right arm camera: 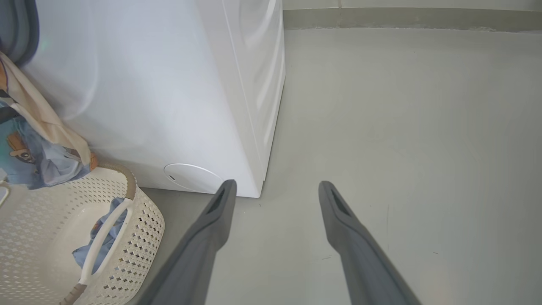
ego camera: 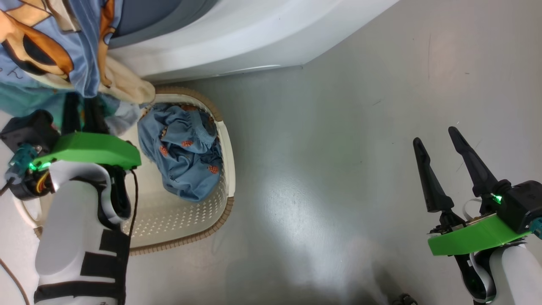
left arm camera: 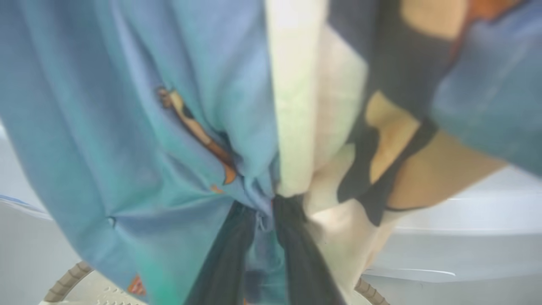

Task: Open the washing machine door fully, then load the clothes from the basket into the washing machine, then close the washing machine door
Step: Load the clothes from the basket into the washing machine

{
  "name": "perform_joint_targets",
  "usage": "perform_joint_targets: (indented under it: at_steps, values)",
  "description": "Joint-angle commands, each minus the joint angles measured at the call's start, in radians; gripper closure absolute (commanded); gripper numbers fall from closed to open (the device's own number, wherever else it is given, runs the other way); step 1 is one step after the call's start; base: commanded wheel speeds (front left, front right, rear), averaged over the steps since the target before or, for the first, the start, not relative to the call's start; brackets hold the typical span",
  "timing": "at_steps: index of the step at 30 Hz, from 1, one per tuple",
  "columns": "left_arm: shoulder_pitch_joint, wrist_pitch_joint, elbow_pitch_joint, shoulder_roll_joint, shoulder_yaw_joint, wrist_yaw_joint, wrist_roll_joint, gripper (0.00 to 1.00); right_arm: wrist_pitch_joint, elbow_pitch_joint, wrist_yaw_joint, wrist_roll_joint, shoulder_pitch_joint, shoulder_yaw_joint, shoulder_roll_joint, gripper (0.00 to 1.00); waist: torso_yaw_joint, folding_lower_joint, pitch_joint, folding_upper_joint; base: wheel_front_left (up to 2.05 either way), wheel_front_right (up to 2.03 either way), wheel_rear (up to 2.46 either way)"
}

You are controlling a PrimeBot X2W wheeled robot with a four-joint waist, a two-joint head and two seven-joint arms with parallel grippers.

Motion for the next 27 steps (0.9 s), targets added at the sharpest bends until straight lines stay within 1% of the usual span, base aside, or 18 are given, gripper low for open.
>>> perform_joint_targets:
  at_steps: [1,8,11,13,15,18,23,27]
  values:
    - [0.009,-0.006,-0.029,0.023,0.014,0.009,0.004,1.0,-0.005,-0.022,0.002,0.008,0.018,0.015,-0.013,0.0,0.0,0.0,-0.001,0.0,0.0,0.0,0.0]
    - [0.019,-0.006,-0.034,0.023,0.003,0.011,-0.005,1.0,-0.005,-0.019,0.002,0.005,0.025,0.011,-0.008,0.0,0.012,0.0,-0.012,0.0,0.0,0.0,0.0]
    - [0.038,-0.006,-0.051,0.023,-0.001,0.006,-0.027,1.0,-0.005,-0.015,0.002,0.005,0.026,0.015,-0.006,0.0,0.02,0.0,-0.025,0.0,0.0,0.0,0.0]
    - [0.058,-0.006,-0.074,0.023,-0.017,-0.002,-0.031,1.0,-0.005,-0.012,0.002,0.005,0.028,0.013,-0.006,0.0,0.028,0.0,-0.036,0.0,0.0,0.0,0.0]
    - [0.086,-0.006,-0.098,0.023,-0.036,-0.015,-0.063,1.0,-0.005,-0.007,0.002,0.005,0.03,0.015,-0.007,0.0,0.034,0.0,-0.05,0.0,0.0,0.0,0.0]
    - [0.133,-0.006,-0.138,0.023,-0.071,-0.02,-0.09,1.0,-0.005,-0.001,0.002,0.005,0.033,0.014,-0.007,0.0,0.045,0.0,-0.072,0.0,0.0,0.0,0.0]
    - [0.197,-0.006,-0.243,0.023,-0.096,-0.002,-0.102,1.0,-0.005,0.004,0.002,0.004,0.045,0.011,-0.005,0.0,0.061,0.0,-0.106,0.0,0.0,0.0,0.0]
    - [0.232,-0.006,-0.335,0.023,-0.104,0.013,-0.079,1.0,-0.005,0.01,0.002,0.006,0.053,0.016,0.002,0.0,0.063,0.0,-0.132,0.0,0.0,0.0,0.0]
